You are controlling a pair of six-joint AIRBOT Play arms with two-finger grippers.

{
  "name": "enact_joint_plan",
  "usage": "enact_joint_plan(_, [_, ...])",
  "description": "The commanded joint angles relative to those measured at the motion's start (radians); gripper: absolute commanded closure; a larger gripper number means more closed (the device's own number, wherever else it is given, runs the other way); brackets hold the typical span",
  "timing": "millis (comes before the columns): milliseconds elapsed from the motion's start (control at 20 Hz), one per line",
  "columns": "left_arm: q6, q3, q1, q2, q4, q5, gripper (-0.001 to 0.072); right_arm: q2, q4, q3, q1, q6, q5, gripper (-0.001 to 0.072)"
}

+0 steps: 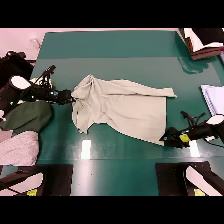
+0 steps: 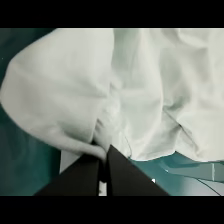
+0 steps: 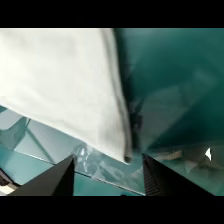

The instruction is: Fold the shirts.

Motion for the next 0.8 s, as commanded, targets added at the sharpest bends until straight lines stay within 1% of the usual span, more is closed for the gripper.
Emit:
enact_joint_plan(0, [0.014,0.002,0.000,0.001,0.001,-0.021,0.0682,-0.054,0.031,-0.025,0.126,0.006,-0.113,0.0293])
enact_joint_plan(50, [0.032,0.002,0.000,0.001,0.001,-0.034,0.0681,-0.059,0.043,-0.025,0.160,0.005,-0.149,0.0421])
enact_joint_plan(100, [0.034,0.005,0.000,0.001,0.001,-0.047,0.0682,-0.054,0.045,-0.018,0.185,0.005,-0.177,0.0579])
enact_joint_plan(150, [0.034,0.015,0.000,0.003,0.002,-0.064,0.0682,-0.039,0.032,-0.001,0.203,0.005,-0.192,0.0656])
enact_joint_plan(200, [0.034,0.035,0.003,0.011,0.004,-0.084,0.0682,-0.010,0.010,0.029,0.214,0.006,-0.192,0.0691])
enact_joint_plan(300, [0.021,0.094,0.013,0.060,0.014,-0.105,0.0683,0.079,-0.032,0.130,0.208,0.006,-0.160,0.0690])
enact_joint_plan(450, [-0.005,0.269,0.069,0.183,0.017,-0.145,0.0683,0.206,-0.036,0.388,0.143,0.006,-0.088,0.0691])
enact_joint_plan(550, [-0.023,0.439,0.110,0.269,0.017,-0.173,0.0683,0.272,-0.037,0.608,0.078,0.006,-0.065,0.0691])
enact_joint_plan(650, [-0.051,0.629,0.133,0.338,0.019,-0.172,0.0683,0.303,-0.036,0.849,0.002,0.006,-0.043,0.0691])
enact_joint_plan(750, [-0.055,0.838,0.134,0.383,0.024,-0.157,0.0683,0.309,-0.038,1.083,-0.082,0.006,-0.018,0.0691])
